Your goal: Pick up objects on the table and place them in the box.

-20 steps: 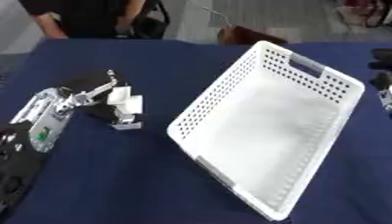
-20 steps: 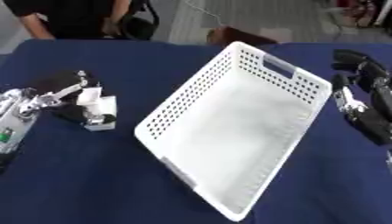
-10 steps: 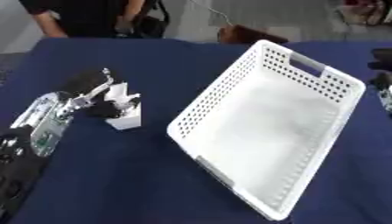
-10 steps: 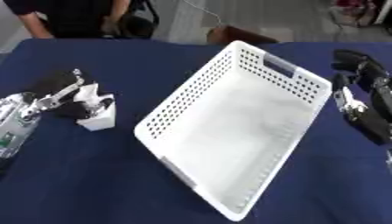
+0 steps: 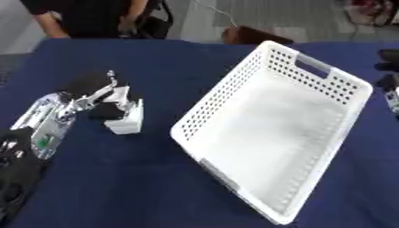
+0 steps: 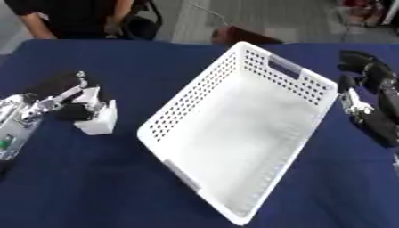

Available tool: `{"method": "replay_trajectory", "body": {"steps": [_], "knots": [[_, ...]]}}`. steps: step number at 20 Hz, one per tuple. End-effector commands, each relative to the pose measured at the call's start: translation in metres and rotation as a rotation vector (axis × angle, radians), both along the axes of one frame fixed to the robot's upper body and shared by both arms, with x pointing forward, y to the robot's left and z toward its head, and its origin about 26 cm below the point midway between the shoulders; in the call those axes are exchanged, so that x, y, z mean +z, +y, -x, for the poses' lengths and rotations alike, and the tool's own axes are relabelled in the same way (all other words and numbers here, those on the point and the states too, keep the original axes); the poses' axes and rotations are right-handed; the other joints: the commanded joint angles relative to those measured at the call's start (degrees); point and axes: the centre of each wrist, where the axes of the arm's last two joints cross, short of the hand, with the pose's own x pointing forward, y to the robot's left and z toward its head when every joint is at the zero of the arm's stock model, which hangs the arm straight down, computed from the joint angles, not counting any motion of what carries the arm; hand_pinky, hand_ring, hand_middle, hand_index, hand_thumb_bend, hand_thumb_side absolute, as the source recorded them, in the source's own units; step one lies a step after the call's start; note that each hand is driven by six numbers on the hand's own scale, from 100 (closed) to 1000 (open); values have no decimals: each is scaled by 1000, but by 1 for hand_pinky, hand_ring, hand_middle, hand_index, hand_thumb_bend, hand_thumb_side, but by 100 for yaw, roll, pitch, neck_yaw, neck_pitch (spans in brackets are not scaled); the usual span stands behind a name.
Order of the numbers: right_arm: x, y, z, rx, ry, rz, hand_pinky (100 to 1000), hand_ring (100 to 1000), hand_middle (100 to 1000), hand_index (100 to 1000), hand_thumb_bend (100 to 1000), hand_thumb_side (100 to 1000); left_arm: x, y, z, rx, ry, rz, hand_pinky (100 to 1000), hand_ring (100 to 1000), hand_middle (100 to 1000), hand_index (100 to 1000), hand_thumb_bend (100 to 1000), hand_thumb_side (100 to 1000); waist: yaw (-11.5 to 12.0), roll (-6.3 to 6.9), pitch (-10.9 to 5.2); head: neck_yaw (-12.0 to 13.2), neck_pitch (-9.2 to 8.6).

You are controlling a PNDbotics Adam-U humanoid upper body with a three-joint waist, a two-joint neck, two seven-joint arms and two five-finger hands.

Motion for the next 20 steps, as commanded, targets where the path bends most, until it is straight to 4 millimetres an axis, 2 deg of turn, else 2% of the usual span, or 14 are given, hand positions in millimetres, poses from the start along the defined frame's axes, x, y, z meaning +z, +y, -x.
{"method": "replay_trajectory", "body": {"steps": [1,5,8,11,14,20], "knots": [[8,-2,0,-1,-22,8,699,837,896,892,100,693,22,8,6,-17,-8,-49,100,100,134,264,100,706,9,21,-140,33,-45],[6,-4,1,-5,-14,14,699,837,896,892,100,694,62,7,14,-74,-68,-76,100,100,134,264,100,703,35,71,-190,-5,-23],[4,-6,1,-10,-6,21,699,837,896,892,100,694,101,1,25,-133,-129,-75,100,100,133,263,100,696,77,115,-240,-41,-12],[2,-7,2,-12,-1,23,699,837,896,892,100,694,129,-5,35,-170,-175,-51,100,100,133,263,100,693,96,144,-275,-55,-19],[1,-7,2,-12,2,24,699,837,896,892,100,694,143,-9,40,-186,-203,-39,100,100,133,264,100,692,94,159,-296,-72,-35],[1,-7,2,-12,2,24,699,837,896,892,100,692,149,-14,43,-203,-219,-29,100,100,132,263,100,688,81,157,-310,-74,-40]]}}
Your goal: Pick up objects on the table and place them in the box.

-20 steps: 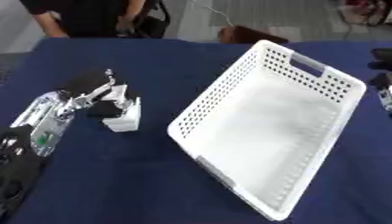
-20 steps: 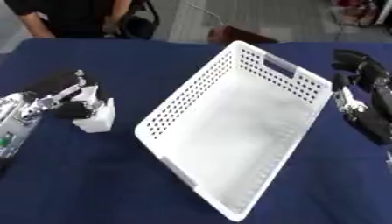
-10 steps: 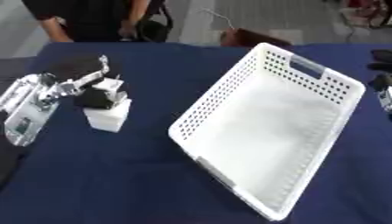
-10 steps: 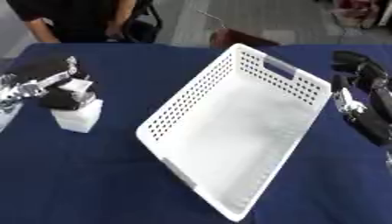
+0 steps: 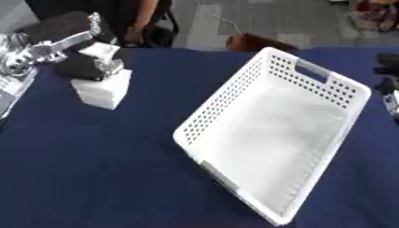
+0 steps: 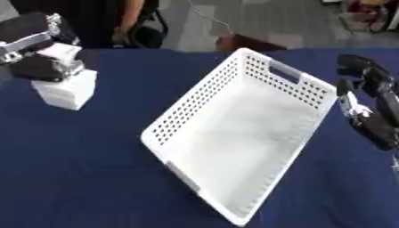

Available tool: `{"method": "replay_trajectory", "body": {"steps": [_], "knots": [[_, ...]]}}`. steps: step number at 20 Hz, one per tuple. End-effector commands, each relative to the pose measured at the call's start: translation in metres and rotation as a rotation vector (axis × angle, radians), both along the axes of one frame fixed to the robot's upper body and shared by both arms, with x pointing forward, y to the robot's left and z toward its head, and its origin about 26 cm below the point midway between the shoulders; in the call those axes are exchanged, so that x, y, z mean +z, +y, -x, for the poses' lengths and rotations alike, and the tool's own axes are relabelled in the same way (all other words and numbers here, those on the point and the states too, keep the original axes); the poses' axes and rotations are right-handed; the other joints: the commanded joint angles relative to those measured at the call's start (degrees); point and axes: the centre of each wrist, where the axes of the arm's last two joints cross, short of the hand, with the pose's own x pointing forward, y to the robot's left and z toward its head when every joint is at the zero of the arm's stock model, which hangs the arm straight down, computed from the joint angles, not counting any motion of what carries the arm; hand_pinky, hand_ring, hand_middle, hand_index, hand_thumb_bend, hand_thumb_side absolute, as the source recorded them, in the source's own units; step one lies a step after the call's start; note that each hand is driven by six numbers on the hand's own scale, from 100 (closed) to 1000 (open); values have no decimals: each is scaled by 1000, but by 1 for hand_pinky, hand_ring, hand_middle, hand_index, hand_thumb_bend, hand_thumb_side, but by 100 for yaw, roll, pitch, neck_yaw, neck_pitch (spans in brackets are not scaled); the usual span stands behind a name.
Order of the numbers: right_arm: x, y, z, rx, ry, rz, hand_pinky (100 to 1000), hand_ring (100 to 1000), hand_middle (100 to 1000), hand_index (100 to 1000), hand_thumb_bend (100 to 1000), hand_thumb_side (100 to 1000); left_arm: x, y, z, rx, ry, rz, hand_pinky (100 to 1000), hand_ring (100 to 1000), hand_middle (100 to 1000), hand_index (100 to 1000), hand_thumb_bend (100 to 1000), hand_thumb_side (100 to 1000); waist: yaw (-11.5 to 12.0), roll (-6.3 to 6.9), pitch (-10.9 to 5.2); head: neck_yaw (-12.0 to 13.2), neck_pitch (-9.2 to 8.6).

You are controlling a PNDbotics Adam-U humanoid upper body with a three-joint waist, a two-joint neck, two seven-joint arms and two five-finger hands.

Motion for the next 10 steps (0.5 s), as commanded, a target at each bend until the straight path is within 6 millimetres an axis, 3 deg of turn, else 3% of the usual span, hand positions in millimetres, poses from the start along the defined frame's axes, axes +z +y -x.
{"method": "replay_trajectory", "body": {"steps": [1,6,10], "knots": [[8,-4,1,-3,-20,22,699,837,896,892,100,693,25,3,8,3,-60,-16,100,100,132,263,100,688,-3,-9,-147,-56,-44],[8,-4,1,-3,-19,23,699,837,896,892,100,692,30,-2,9,-14,-82,-2,100,100,131,263,100,687,-7,-20,-147,-57,-39],[8,-3,0,0,-18,22,699,838,896,891,100,691,35,-17,6,-75,-106,33,100,100,128,262,100,687,-21,-41,-154,-43,-46]]}}
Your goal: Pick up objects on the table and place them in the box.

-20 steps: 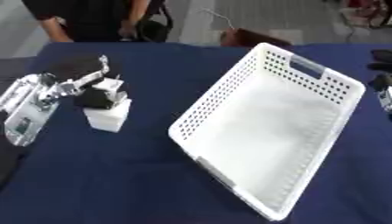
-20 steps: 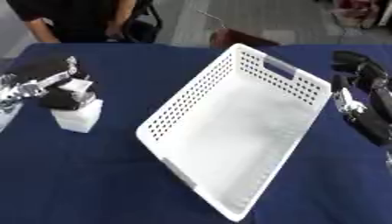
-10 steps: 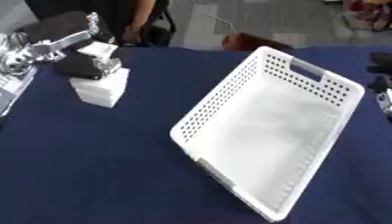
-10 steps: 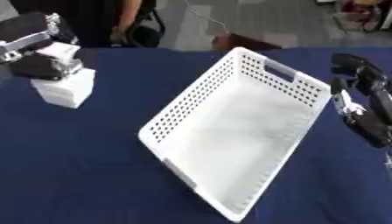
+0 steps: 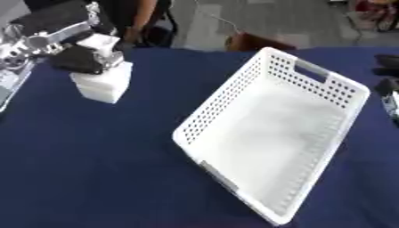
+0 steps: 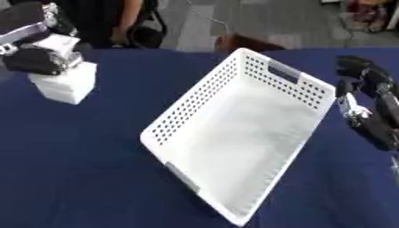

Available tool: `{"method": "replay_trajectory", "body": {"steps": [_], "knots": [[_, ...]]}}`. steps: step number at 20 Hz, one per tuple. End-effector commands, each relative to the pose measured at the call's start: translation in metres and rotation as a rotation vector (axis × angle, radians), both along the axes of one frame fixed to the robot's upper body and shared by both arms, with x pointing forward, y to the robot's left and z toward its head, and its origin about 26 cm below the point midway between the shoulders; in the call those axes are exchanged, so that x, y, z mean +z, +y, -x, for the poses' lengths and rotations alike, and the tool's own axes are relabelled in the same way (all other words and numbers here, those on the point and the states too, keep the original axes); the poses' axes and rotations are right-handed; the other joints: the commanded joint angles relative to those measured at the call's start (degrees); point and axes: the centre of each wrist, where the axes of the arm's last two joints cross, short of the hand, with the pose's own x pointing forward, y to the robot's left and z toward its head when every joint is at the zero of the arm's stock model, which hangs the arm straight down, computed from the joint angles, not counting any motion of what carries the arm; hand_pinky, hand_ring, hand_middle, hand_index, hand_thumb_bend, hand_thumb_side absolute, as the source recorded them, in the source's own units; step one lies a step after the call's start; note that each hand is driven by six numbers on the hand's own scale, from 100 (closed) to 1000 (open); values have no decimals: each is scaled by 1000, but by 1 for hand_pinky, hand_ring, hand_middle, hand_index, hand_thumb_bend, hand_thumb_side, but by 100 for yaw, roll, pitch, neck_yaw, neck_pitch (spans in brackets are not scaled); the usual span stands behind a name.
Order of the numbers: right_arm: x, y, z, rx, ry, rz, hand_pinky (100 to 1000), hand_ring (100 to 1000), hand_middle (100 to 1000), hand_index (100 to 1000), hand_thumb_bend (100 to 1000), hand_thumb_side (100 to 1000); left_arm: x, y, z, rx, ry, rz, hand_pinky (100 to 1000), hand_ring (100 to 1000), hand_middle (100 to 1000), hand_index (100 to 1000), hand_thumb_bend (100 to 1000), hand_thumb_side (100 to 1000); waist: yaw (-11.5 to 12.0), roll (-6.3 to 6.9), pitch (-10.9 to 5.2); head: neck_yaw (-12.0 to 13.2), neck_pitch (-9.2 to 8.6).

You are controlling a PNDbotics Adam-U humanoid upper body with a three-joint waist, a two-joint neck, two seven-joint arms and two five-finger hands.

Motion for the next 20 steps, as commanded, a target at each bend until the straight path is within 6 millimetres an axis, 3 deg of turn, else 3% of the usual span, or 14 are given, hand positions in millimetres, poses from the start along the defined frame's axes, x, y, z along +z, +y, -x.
{"method": "replay_trajectory", "body": {"steps": [1,11,20], "knots": [[8,-3,0,1,-19,21,699,838,896,891,100,691,17,-13,1,-52,-54,25,100,100,128,262,100,687,-8,-22,-153,-18,-49],[8,8,-3,45,-15,20,699,837,896,892,100,690,27,-104,-25,-291,-80,-15,100,100,127,261,100,688,-169,-120,-119,245,-149],[9,13,-4,68,-16,16,699,838,896,892,100,693,18,-131,-46,-302,-88,-26,100,100,129,262,100,682,-336,-152,-40,418,-388]]}}
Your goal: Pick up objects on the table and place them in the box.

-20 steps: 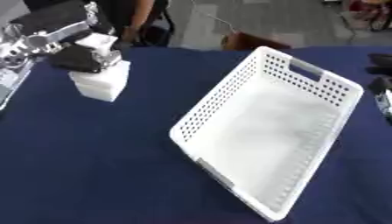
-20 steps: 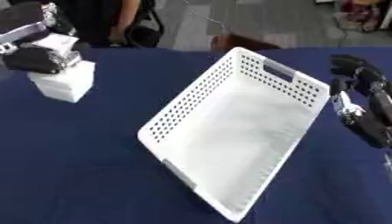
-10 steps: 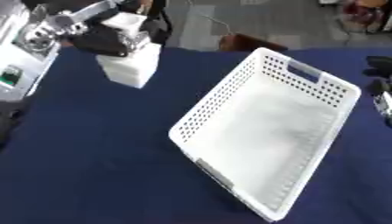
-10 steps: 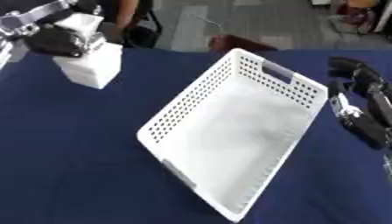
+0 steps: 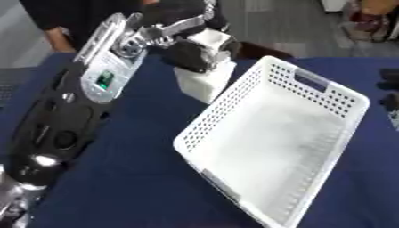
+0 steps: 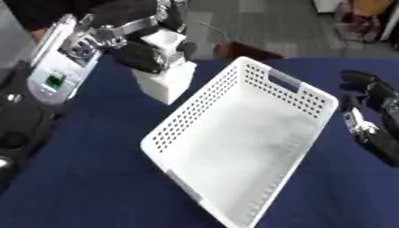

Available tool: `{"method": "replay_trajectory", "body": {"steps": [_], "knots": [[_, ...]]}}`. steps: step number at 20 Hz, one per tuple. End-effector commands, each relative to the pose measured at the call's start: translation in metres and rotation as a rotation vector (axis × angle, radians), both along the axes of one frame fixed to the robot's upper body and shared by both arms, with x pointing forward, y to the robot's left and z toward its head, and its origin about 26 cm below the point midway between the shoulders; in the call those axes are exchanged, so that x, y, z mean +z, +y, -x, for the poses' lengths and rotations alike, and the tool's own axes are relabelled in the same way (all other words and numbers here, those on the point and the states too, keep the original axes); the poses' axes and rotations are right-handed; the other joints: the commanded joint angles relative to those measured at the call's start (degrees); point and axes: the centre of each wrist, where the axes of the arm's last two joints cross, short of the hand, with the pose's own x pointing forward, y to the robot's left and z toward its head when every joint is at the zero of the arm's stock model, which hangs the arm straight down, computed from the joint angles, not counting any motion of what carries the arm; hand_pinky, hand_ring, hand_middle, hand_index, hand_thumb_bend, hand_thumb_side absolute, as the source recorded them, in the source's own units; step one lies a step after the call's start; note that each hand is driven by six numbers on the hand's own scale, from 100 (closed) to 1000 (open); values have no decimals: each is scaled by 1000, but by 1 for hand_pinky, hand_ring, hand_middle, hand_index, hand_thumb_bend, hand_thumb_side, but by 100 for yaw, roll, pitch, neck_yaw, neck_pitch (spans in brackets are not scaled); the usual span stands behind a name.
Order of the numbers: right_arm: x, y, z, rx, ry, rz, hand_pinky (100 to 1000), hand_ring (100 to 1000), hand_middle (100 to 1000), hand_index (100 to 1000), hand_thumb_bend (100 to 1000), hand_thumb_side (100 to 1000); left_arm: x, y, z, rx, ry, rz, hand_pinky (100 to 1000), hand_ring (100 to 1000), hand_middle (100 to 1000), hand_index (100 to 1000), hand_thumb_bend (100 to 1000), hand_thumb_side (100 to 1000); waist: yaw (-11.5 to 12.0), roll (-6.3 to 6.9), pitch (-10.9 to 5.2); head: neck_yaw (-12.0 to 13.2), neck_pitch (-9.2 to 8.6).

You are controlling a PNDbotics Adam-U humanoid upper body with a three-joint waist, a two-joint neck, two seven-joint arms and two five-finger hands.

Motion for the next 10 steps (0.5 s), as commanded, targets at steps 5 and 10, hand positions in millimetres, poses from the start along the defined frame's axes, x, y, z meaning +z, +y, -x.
{"method": "replay_trajectory", "body": {"steps": [5,10], "knots": [[12,5,-1,26,-33,0,699,838,896,892,100,692,6,-6,-6,14,-54,-3,100,100,130,263,100,681,-105,-42,-45,157,-241],[15,8,-2,36,-40,-3,699,838,896,892,100,692,-5,-11,-11,15,-46,-5,100,100,128,263,100,684,-178,-77,13,192,-344]]}}
